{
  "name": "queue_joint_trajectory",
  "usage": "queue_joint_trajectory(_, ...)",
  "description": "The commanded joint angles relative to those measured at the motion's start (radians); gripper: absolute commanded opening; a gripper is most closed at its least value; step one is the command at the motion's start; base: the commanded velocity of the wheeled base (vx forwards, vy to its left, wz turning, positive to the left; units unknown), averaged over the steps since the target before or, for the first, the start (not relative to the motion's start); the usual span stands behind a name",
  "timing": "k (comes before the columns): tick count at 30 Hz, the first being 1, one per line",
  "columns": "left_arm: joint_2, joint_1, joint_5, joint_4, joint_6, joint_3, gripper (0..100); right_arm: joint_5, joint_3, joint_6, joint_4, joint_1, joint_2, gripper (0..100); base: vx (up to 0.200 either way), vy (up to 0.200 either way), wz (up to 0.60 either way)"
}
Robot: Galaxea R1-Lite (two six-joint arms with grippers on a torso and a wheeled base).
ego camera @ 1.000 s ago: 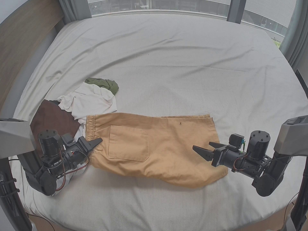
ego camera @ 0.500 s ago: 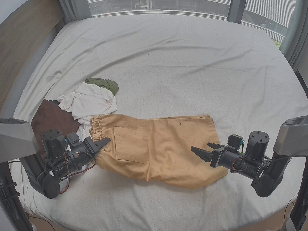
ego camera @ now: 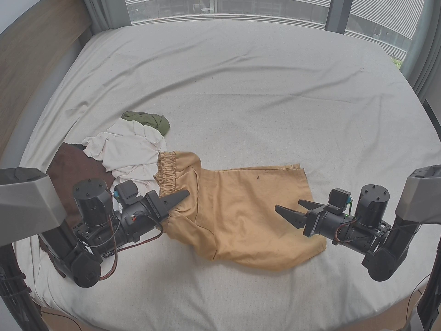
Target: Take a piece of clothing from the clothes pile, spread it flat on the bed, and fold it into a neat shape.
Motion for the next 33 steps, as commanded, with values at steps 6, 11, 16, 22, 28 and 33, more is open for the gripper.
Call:
queue_joint_trajectory(6, 0.013, -0.067, -0.003, 0.009, -0.003, -0.068, 0, 0.001, -0.002, 0.004, 0.000, -0.007, -0.037, 100, 0.000, 0.000, 0.00)
queue_joint_trajectory(11, 0.053, -0.112, 0.008, 0.070, -0.003, -0.154, 0, 0.001, -0.006, 0.004, 0.000, -0.013, -0.050, 100, 0.000, 0.000, 0.00)
queue_joint_trajectory(16, 0.082, -0.152, 0.009, 0.115, -0.003, -0.226, 0, 0.001, -0.012, 0.010, 0.000, -0.015, -0.075, 100, 0.000, 0.000, 0.00)
queue_joint_trajectory(22, 0.088, -0.185, 0.011, 0.202, -0.003, -0.310, 0, 0.001, -0.022, 0.022, 0.000, -0.026, -0.099, 100, 0.000, 0.000, 0.00)
queue_joint_trajectory(28, 0.105, -0.205, 0.012, 0.271, -0.005, -0.376, 0, 0.001, -0.031, 0.022, 0.000, -0.035, -0.113, 100, 0.000, 0.000, 0.00)
queue_joint_trajectory(33, 0.125, -0.225, 0.011, 0.296, -0.007, -0.425, 0, 0.001, -0.037, 0.027, 0.001, -0.042, -0.121, 100, 0.000, 0.000, 0.00)
